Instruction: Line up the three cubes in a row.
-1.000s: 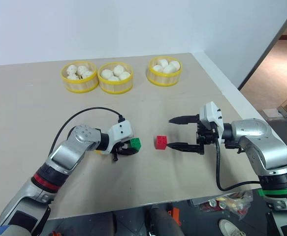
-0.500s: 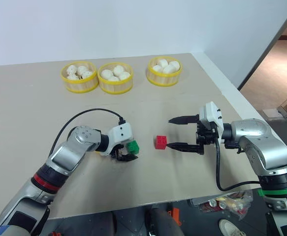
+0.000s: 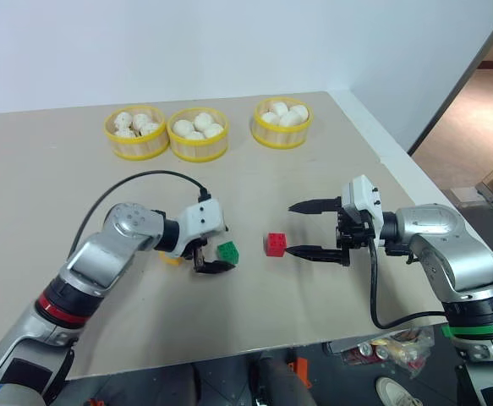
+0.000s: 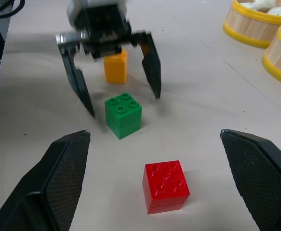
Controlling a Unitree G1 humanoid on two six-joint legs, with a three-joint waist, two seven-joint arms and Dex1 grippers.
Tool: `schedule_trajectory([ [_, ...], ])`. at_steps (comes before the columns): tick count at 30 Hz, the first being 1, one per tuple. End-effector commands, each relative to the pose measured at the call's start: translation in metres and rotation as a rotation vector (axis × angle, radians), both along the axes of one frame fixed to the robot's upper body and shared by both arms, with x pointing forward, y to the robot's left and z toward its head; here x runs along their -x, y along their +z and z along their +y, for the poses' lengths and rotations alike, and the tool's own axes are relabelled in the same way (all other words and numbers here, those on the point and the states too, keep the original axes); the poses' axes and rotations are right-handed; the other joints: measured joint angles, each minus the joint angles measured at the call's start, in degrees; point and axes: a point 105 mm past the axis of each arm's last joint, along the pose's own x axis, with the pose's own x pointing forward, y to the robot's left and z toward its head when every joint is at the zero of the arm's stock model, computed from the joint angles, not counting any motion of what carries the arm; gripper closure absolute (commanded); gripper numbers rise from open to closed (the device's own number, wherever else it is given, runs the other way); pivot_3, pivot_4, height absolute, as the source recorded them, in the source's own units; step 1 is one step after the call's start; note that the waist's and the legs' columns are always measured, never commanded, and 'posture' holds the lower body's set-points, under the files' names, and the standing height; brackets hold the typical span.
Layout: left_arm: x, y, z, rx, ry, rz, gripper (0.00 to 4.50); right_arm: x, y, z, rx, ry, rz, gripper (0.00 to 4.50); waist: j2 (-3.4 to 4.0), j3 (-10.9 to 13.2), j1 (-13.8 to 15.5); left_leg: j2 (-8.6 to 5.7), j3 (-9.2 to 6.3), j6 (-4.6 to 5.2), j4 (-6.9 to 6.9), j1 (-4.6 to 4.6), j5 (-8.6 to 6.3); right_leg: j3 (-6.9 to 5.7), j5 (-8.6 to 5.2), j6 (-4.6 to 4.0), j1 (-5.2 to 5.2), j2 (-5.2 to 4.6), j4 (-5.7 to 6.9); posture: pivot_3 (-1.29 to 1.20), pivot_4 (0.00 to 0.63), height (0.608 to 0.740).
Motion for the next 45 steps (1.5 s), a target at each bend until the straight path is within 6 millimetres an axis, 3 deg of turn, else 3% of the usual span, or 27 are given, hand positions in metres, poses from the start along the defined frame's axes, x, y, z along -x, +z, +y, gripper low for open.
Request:
schedule_trajectory([
  [1, 0.002, 0.040, 0.015, 0.142, 0.029, -0.048, 0.05, 0.000, 0.009, 0.002, 0.005, 0.020, -0.042, 0.00, 0.00, 0.00, -0.02, 0.00, 0.00, 0.00, 0.00, 0.01, 0.00, 0.00, 0.00, 0.00, 0.00, 0.00, 0.00, 0.00, 0.150, 0.740],
  [9, -0.011, 0.043, 0.103, 0.333, 0.155, -0.098, 0.05, -0.003, 0.007, 0.007, 0.003, 0.032, -0.046, 0.00, 0.00, 0.00, -0.13, 0.05, -0.01, 0.00, -0.02, 0.12, 0.00, -0.05, -0.08, -0.14, 0.00, 0.04, 0.12, 0.00, 0.150, 0.740],
  [13, -0.011, 0.029, 0.122, 0.312, 0.113, -0.081, 0.05, -0.005, 0.007, 0.009, 0.005, 0.041, -0.047, 0.00, 0.00, 0.00, 0.01, 0.05, 0.01, 0.00, -0.01, 0.09, 0.01, -0.05, -0.08, -0.15, 0.00, 0.03, 0.12, 0.00, 0.150, 0.740],
  [32, -0.010, -0.018, 0.120, 0.185, -0.082, -0.009, 0.05, -0.004, 0.007, 0.001, 0.046, 0.025, -0.044, 0.00, 0.00, 0.00, 0.12, 0.08, 0.03, 0.00, -0.01, 0.01, 0.01, -0.04, -0.12, -0.18, -0.08, 0.06, 0.15, 0.00, 0.150, 0.740],
  [36, -0.019, -0.023, 0.110, 0.193, -0.096, -0.033, 0.05, -0.003, 0.007, -0.001, 0.051, 0.019, -0.042, 0.00, -0.01, -0.01, 0.14, 0.06, 0.03, 0.00, 0.00, -0.02, 0.01, -0.04, -0.12, -0.18, -0.08, 0.05, 0.15, 0.00, 0.150, 0.740],
  [45, -0.021, -0.034, 0.100, 0.169, -0.153, -0.014, 0.05, 0.001, 0.006, -0.005, 0.061, 0.003, -0.033, 0.00, -0.01, -0.01, 0.07, 0.07, 0.01, 0.00, -0.01, -0.01, 0.00, -0.03, -0.13, -0.19, -0.09, 0.08, 0.17, 0.00, 0.150, 0.740],
])
